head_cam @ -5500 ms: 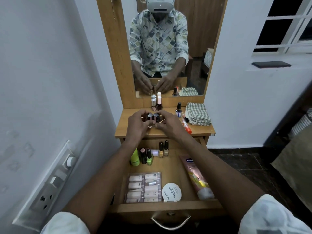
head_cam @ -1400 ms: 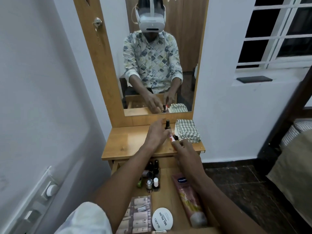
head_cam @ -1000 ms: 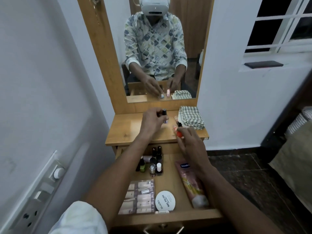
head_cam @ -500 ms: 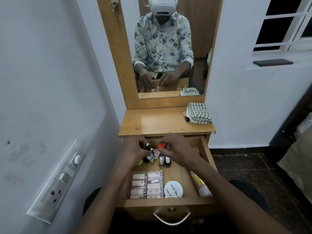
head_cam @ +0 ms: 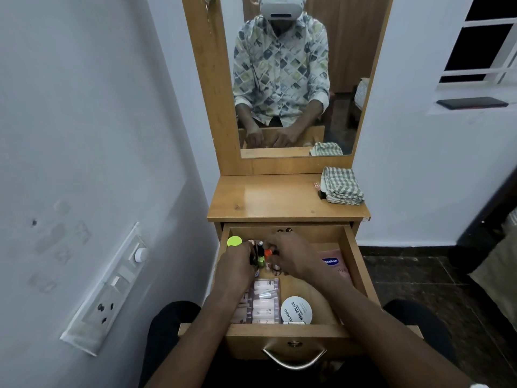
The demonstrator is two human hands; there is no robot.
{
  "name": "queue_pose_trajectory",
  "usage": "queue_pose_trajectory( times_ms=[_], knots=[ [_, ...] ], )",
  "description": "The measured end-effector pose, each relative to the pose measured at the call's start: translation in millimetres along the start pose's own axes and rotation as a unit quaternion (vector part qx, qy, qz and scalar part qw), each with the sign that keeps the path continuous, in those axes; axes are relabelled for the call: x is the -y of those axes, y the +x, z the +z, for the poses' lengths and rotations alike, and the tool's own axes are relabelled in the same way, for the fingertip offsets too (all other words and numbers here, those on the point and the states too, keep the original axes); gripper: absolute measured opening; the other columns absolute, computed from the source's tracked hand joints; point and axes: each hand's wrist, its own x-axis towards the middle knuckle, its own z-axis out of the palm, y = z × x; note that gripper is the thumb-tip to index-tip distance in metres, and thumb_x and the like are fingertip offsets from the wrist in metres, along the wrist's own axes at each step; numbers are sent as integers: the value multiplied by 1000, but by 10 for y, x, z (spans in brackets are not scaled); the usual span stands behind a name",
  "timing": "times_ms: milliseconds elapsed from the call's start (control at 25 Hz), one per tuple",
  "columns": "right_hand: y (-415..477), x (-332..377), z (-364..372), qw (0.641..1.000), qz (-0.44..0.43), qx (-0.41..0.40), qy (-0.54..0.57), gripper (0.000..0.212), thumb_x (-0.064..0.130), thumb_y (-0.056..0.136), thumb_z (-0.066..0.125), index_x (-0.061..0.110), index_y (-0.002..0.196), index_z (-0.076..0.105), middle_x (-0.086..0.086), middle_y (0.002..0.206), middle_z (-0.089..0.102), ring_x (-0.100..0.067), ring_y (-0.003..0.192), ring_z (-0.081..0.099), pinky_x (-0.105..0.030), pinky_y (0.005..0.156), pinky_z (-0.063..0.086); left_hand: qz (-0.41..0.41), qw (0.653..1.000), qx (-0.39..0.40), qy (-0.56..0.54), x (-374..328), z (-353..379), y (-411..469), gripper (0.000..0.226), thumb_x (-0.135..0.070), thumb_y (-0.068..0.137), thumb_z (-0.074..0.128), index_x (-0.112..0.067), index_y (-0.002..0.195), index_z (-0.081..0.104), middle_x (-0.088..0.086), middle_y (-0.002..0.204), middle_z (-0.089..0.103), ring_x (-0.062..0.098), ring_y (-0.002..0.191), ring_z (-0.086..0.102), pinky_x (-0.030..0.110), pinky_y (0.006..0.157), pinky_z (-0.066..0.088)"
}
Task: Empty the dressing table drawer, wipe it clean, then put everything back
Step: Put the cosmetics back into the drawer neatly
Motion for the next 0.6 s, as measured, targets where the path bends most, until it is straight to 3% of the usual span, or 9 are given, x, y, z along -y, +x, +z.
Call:
queue_pose_trajectory(
  times_ms=[360, 600],
  knots=[
    [-58, 28, 6, 999, -22, -1, -25, 22, 27, 87, 65, 22, 108, 67, 3, 103, 64, -17, 91, 60, -34, 72, 51, -21, 1000, 18, -13, 35, 31, 1, 26, -13, 79, 70, -12, 104, 64, 10, 99, 68, 31, 93, 65, 36, 72, 55],
    [-87, 116, 55, 996, -76, -1, -40, 16, 31, 86, 61, 23, 99, 66, 3, 92, 61, -15, 86, 54, -30, 71, 37, -9, 1000, 13, -20, 35, 24, -18, 15, -12, 80, 64, -12, 96, 66, 10, 90, 68, 31, 86, 65, 37, 68, 54]
  ],
)
